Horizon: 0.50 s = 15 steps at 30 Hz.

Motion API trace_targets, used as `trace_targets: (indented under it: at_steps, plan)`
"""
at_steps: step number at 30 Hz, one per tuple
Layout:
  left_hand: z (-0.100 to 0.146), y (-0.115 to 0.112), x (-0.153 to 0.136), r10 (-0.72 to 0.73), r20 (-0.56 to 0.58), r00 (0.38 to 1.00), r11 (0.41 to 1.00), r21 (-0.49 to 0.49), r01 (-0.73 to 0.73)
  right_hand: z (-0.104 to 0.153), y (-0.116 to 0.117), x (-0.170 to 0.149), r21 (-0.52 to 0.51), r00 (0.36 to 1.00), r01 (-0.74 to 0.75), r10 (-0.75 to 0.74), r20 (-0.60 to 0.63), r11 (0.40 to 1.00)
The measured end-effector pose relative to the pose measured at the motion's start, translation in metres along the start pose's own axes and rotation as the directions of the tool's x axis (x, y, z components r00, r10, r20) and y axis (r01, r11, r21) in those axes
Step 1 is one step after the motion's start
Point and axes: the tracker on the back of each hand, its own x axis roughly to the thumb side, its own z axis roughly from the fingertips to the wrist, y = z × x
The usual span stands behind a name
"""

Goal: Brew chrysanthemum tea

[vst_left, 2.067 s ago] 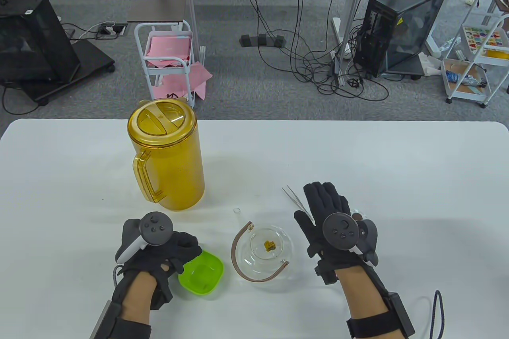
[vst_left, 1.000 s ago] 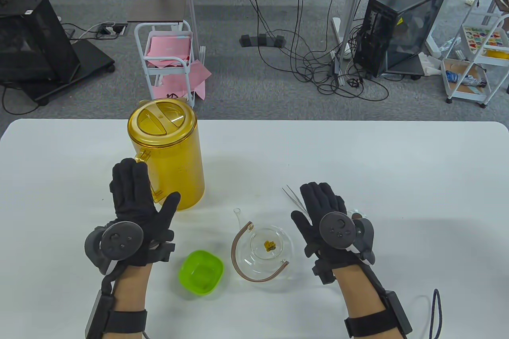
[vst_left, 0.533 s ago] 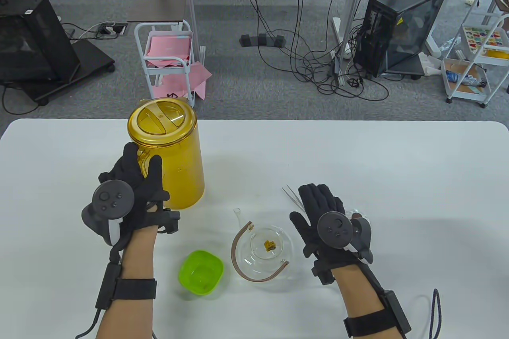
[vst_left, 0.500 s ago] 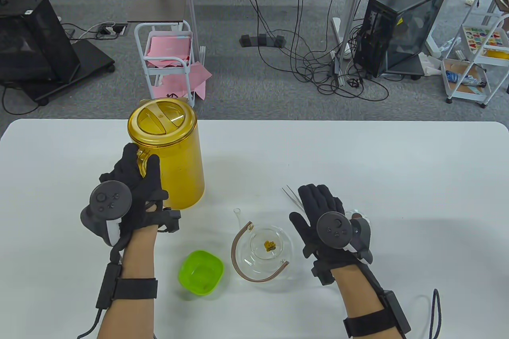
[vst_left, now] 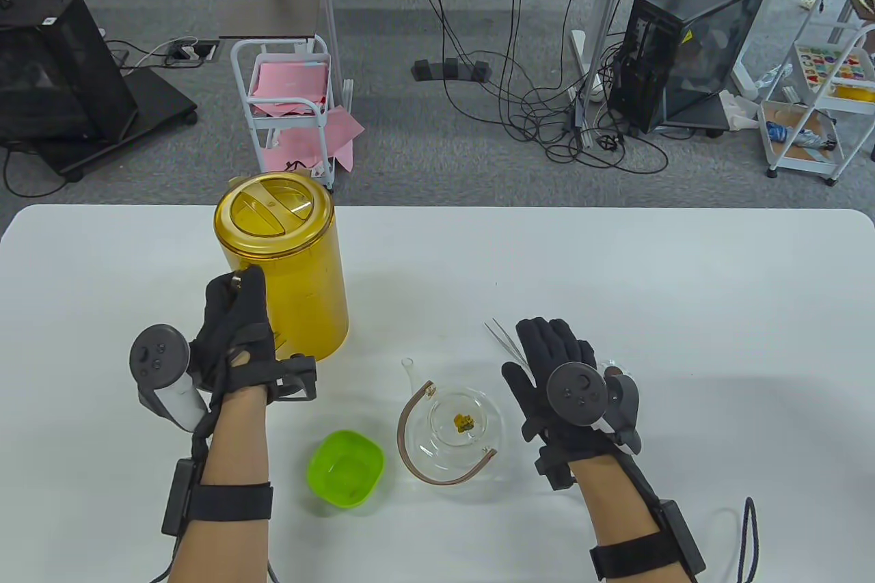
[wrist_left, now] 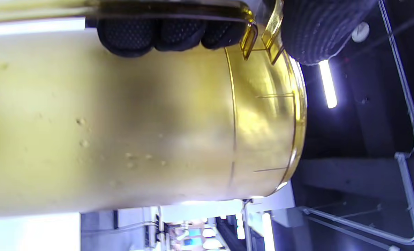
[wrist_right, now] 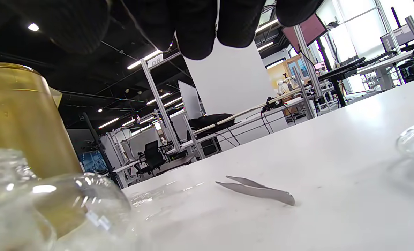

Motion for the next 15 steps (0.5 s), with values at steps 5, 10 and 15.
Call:
trace_targets:
  at_steps: [5,10,15]
  plan:
    - [0.002,0.006,-0.004,0.091,0.048,0.995,0.995,0.031,-0.092,-0.001,-0.001,0.005,-0.013,1.0,0.011,-0.011,0.014,1.0]
    - [0.001,0.012,0.002,0.039,0.094,0.995,0.996,0.072,-0.046,-0.001,-0.005,0.0,-0.022,1.0,0.022,-0.022,0.004,1.0]
    - [0.005,0.007,0.026,-0.092,0.234,0.968,0.994,0.075,0.077,0.0,-0.009,-0.006,-0.029,0.999,0.037,-0.037,-0.014,0.999]
